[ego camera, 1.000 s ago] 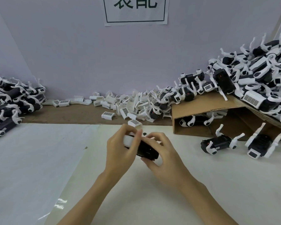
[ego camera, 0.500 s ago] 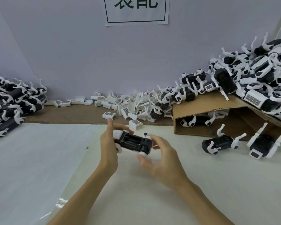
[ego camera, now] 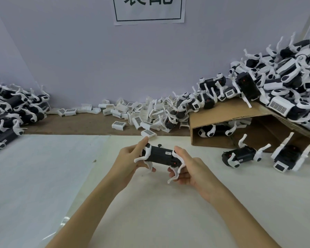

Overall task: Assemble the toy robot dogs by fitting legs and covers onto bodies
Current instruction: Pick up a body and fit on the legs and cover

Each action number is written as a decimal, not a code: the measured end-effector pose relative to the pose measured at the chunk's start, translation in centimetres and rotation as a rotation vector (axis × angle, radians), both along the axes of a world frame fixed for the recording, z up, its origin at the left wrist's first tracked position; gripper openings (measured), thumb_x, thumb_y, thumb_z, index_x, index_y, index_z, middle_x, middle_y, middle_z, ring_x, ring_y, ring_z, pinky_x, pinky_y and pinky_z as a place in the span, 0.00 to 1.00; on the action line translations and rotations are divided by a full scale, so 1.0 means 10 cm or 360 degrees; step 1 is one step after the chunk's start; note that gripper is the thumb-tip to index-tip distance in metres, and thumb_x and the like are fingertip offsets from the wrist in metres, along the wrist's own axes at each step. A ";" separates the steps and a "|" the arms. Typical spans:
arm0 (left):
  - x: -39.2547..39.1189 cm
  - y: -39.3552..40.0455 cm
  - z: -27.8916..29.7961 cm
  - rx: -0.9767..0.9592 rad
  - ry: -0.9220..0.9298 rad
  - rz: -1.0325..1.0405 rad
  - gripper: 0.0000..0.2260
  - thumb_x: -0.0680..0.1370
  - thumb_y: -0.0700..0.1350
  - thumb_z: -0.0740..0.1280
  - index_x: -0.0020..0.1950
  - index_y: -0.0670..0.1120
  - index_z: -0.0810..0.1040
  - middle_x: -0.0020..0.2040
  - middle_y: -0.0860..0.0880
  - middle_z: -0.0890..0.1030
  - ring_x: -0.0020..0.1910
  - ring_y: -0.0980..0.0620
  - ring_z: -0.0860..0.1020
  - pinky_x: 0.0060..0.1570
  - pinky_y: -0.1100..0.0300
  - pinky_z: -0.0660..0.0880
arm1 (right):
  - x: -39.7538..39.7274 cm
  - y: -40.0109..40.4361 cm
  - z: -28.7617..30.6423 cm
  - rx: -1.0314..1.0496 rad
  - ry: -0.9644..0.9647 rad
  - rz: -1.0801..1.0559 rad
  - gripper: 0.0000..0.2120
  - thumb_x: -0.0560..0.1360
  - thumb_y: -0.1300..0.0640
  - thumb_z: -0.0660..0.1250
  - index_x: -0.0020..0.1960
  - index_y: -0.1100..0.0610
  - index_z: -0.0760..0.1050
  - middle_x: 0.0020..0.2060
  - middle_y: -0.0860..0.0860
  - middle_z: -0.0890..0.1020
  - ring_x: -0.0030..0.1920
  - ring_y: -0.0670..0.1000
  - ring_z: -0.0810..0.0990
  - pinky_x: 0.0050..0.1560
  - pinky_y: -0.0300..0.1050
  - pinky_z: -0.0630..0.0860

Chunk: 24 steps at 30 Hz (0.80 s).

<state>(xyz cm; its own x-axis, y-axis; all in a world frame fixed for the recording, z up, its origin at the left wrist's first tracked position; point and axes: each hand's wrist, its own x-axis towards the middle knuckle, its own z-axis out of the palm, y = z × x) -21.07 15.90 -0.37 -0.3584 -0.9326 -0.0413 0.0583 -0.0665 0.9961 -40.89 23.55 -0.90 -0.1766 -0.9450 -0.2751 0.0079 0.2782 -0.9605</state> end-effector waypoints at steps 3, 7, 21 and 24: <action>0.06 -0.02 0.02 -0.0026 -0.0057 -0.0057 0.26 0.78 0.67 0.69 0.62 0.46 0.86 0.57 0.42 0.88 0.55 0.39 0.87 0.62 0.49 0.81 | -0.02 0.01 0.01 -0.0232 0.0093 -0.0017 0.25 0.77 0.38 0.69 0.52 0.61 0.86 0.45 0.57 0.88 0.49 0.55 0.87 0.52 0.46 0.82; 0.06 -0.03 0.07 0.0032 0.0154 0.0016 0.29 0.78 0.72 0.58 0.58 0.55 0.89 0.62 0.49 0.87 0.66 0.51 0.83 0.63 0.58 0.73 | -0.08 0.07 -0.01 -0.0644 0.0279 0.0263 0.17 0.78 0.49 0.75 0.65 0.49 0.80 0.59 0.47 0.86 0.64 0.46 0.81 0.65 0.47 0.78; 0.03 0.27 0.07 -0.1338 -0.0105 0.0636 0.24 0.85 0.52 0.54 0.39 0.44 0.83 0.40 0.50 0.84 0.46 0.51 0.79 0.52 0.43 0.72 | 0.25 0.06 -0.32 -0.1155 0.1199 0.0248 0.35 0.72 0.55 0.80 0.73 0.47 0.68 0.73 0.39 0.71 0.70 0.39 0.72 0.68 0.32 0.71; 0.02 0.30 0.06 -0.1486 -0.0254 0.0491 0.24 0.85 0.49 0.50 0.46 0.46 0.85 0.46 0.54 0.85 0.54 0.58 0.78 0.55 0.46 0.72 | 0.25 0.05 -0.35 -0.1005 0.1242 0.0163 0.33 0.72 0.52 0.77 0.72 0.40 0.65 0.64 0.36 0.75 0.63 0.35 0.74 0.59 0.28 0.71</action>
<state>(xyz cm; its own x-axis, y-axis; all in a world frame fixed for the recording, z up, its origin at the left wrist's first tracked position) -20.88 18.89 0.26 -0.1488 -0.6673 0.7298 -0.1982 0.7431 0.6391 -38.39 24.09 -4.38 -0.0033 -0.8986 0.4388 -0.6811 -0.3192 -0.6589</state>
